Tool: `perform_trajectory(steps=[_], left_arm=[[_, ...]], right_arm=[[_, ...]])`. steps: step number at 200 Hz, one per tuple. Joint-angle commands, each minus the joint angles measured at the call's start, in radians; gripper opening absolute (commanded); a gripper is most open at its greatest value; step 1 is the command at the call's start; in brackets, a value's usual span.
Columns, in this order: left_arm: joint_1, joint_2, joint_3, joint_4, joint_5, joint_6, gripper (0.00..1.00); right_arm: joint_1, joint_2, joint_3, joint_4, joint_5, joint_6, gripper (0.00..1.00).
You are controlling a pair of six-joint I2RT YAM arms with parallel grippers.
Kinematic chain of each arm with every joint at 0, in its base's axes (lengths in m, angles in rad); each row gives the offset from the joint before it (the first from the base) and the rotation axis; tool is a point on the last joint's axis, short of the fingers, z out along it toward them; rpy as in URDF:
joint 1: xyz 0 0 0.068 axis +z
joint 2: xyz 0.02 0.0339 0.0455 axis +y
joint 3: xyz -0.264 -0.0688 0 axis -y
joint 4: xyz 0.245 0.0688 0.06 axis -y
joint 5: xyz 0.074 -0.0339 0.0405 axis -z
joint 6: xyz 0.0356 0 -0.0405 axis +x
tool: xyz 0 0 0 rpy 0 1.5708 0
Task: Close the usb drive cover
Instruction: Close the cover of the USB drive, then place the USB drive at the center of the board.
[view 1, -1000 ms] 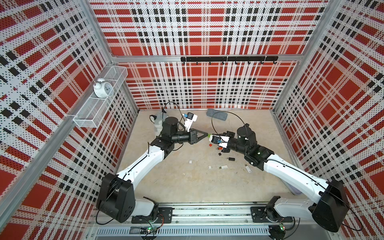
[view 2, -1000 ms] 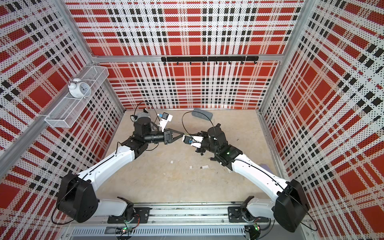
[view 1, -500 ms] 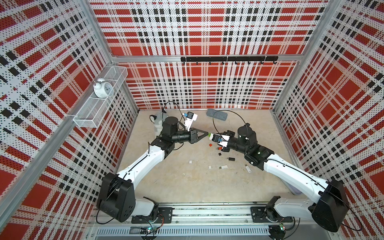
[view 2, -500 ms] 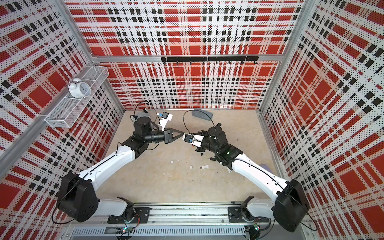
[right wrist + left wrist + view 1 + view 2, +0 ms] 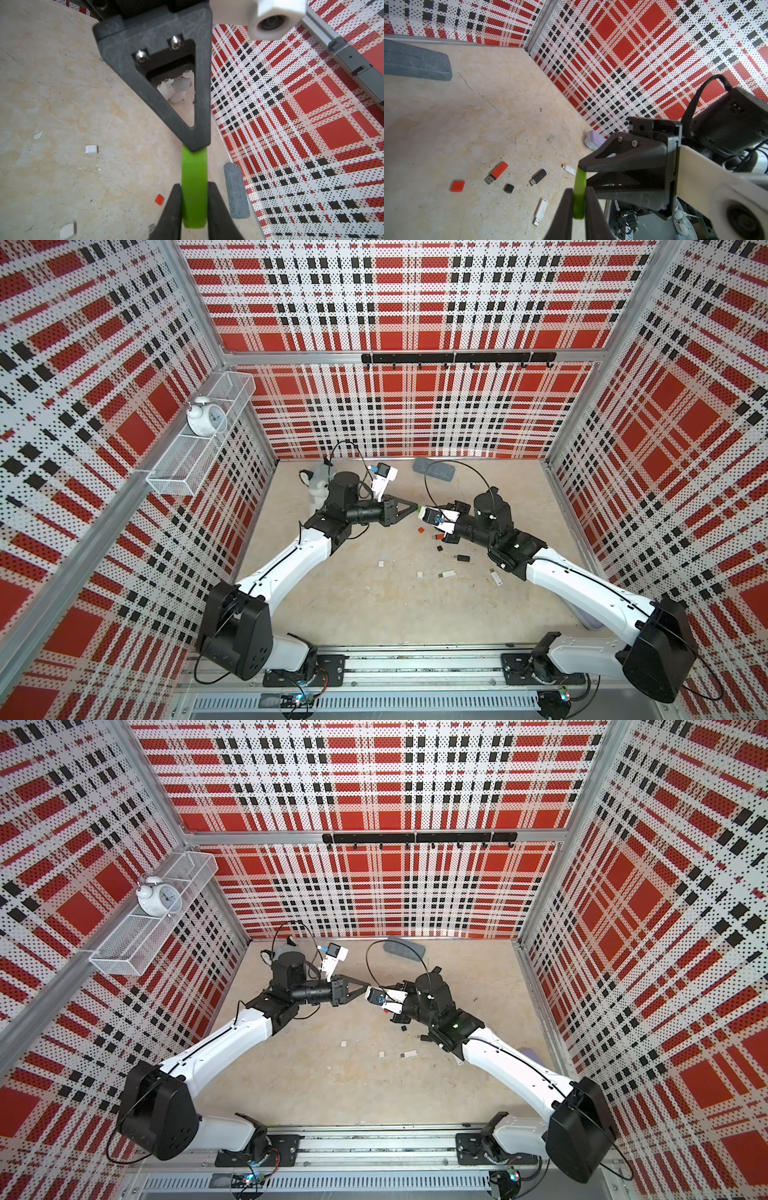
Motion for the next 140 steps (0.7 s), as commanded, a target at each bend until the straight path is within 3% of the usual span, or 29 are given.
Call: perform_trajectory(steps=[1, 23, 59, 71, 95, 140], left_arm=[[0.014, -0.040, -0.005, -0.012, -0.043, 0.020, 0.26], [0.024, -0.071, -0.013, -0.006, -0.066, 0.028, 0.40], [0.058, -0.142, -0.071, 0.031, -0.105, 0.026, 0.55], [0.071, -0.176, -0.094, 0.035, -0.157, 0.032, 0.55], [0.104, -0.270, -0.162, 0.054, -0.327, 0.043, 0.59], [0.148, -0.492, -0.353, 0.129, -0.680, 0.035, 0.84]], right_arm=[[0.016, -0.012, -0.018, 0.071, -0.005, 0.012, 0.06], [0.011, -0.019, -0.047, 0.076, 0.002, 0.039, 0.06], [-0.004, -0.008, -0.083, 0.085, -0.003, 0.093, 0.07], [-0.018, 0.009, -0.085, 0.093, -0.010, 0.140, 0.07], [-0.064, 0.083, -0.080, 0.115, -0.097, 0.300, 0.08], [-0.071, 0.359, 0.058, 0.033, -0.168, 0.517, 0.08]])
